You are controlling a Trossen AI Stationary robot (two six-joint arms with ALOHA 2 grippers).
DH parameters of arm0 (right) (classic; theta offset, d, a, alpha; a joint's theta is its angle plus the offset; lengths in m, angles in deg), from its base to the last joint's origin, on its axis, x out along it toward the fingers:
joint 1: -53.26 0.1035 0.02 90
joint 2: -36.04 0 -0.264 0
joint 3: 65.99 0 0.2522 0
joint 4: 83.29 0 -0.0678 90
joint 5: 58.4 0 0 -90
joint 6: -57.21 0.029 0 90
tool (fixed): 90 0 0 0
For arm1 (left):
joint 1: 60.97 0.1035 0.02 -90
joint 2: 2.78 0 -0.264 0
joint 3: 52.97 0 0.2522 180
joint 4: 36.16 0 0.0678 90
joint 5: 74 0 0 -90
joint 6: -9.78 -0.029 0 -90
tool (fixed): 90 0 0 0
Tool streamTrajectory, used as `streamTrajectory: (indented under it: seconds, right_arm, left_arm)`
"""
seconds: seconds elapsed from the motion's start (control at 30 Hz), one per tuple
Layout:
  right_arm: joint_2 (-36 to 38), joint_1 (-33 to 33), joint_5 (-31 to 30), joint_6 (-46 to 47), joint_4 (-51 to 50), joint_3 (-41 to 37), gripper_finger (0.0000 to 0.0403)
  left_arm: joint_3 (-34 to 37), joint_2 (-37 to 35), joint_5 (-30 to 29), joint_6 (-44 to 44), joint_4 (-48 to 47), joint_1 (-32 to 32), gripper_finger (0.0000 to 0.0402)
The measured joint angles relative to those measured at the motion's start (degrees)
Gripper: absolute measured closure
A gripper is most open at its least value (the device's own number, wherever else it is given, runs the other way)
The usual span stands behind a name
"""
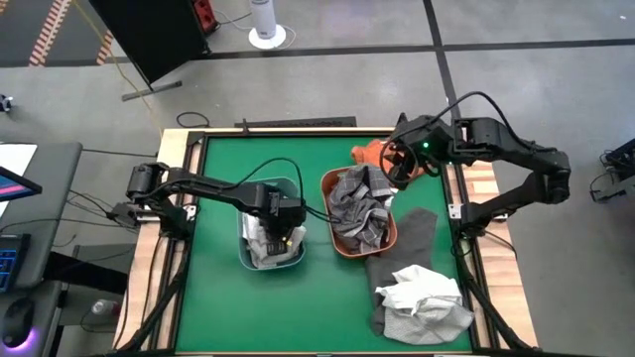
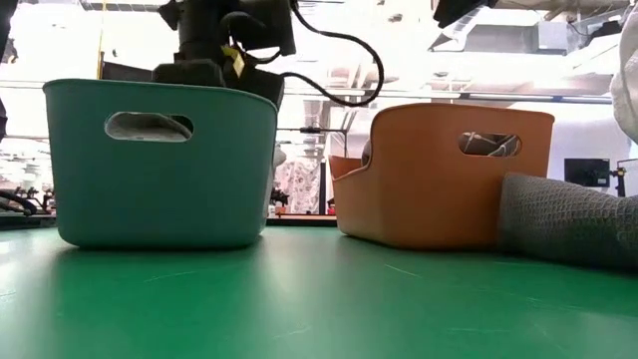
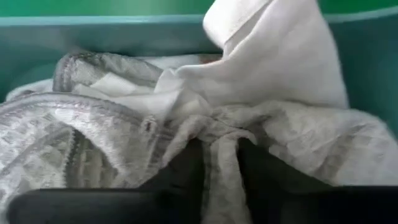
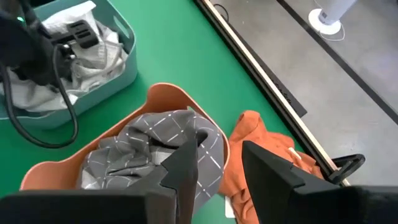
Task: Sort towels by color in basket
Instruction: Adjust the gray towel in the green bin
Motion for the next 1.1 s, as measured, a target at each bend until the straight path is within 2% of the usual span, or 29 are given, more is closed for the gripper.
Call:
streamTrajectory:
  seconds: [0.27, 0.4, 0.57, 0.77, 0.97, 1.1]
  right_arm:
    - [0.0, 0.0, 0.0, 0.1, 0.1, 0.0, 0.0248]
    - [0.0, 0.0, 0.0, 0.2, 0.0, 0.0, 0.0248]
    - [0.0, 0.0, 0.0, 0.7, 0.1, 0.0, 0.0248]
    - [0.0, 0.4, 0.0, 1.8, 0.1, 0.0, 0.0248]
    - [0.0, 2.0, 0.0, 2.7, 0.1, 0.0, 0.0248]
    - [0.0, 2.7, 0.0, 3.6, 0.1, 0.0, 0.0248]
  left_arm:
    - [-7.2, -2.3, 1.3, -0.7, -7.9, 0.0, 0.0183]
    - [-9.5, -4.7, 1.3, -1.3, -8.7, 0.0, 0.0154]
    - [-9.7, -6.7, 1.6, -6.3, -0.6, -0.9, 0.0151]
    - [-7.9, -2.4, 2.1, -10.6, 8.9, -0.8, 0.0161]
    - [-7.8, 1.5, 4.7, -13.8, 8.9, -0.7, 0.0185]
    - [-7.8, 3.2, 6.4, -15.9, 6.3, -0.7, 0.0228]
